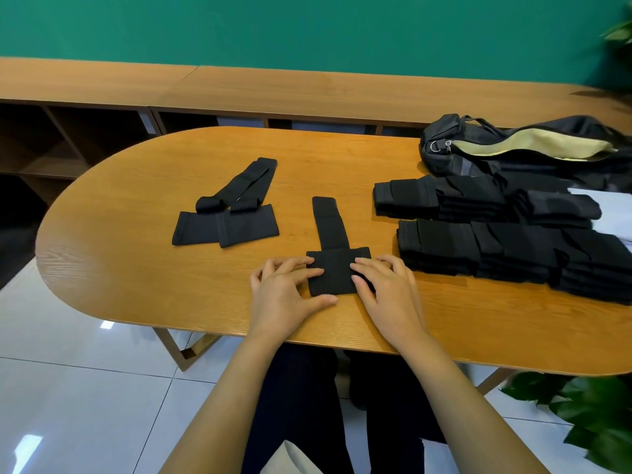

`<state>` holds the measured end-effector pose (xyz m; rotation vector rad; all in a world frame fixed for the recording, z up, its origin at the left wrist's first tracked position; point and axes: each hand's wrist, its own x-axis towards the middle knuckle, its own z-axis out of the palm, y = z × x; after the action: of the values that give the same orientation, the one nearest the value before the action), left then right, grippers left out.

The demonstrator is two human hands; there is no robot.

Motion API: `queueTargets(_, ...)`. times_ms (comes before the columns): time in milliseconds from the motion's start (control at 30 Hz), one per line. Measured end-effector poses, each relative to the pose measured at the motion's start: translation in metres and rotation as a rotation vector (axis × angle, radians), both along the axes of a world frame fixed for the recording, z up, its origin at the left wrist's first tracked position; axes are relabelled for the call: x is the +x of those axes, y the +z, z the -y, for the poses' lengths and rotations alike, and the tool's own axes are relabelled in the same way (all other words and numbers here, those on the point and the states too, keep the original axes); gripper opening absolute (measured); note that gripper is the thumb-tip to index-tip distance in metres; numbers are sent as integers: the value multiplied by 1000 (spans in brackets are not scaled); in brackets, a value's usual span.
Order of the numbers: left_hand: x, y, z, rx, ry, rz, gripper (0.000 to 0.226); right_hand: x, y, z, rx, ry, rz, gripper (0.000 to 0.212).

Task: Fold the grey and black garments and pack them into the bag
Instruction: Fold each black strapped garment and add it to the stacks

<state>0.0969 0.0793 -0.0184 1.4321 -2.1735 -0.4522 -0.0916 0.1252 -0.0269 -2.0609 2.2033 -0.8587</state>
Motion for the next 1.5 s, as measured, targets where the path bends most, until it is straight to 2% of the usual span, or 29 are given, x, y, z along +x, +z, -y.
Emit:
queueTargets(67, 0, 0, 0, 9, -12, 18, 63, 0, 0, 1, 4, -1, 16, 30)
queueTargets(167, 0, -1, 0, -24, -2, 5, 53, -1, 0, 0, 15, 13, 45, 35)
queueTargets(367, -1, -2, 1, -14, 23, -50, 45, -3, 4, -1, 81, 81, 54, 64)
queueTargets(467, -1, -2, 1, -10, 46, -78, 41, -4, 0, -1, 20, 108, 28, 51)
queueTargets(533, -1, -2, 0, -19, 40, -100, 49, -5, -1, -1, -35, 112, 38, 39)
queueTargets(733, 0, 0, -1, -62, -17, -122, 60, -5, 0, -2, -68, 121, 101, 27)
queueTargets(800, 0, 0, -1, -76, -35, -114, 58, -5, 0, -2, -74, 115, 114, 28)
queueTargets(967, -1, -2, 1, -100, -7, -141, 37, -4, 0, -3, -136, 125, 157, 37)
queueTargets(1067, -1, -2, 1, -85, 15, -156, 35, -4, 2, -4, -119, 117, 197, 39)
queueTargets(1167, -1, -1, 1, -69, 30, -187, 25, -5, 3, -5, -74, 87, 196, 36)
queueTargets(1367, 0, 2, 0, -32, 35, -216, 21, -4, 2, -5, 11, -28, 247, 26)
queueTargets(1500, 0, 4, -4, 39, 70, -315, 19, -4, 5, -7, 48, -31, 272, 29)
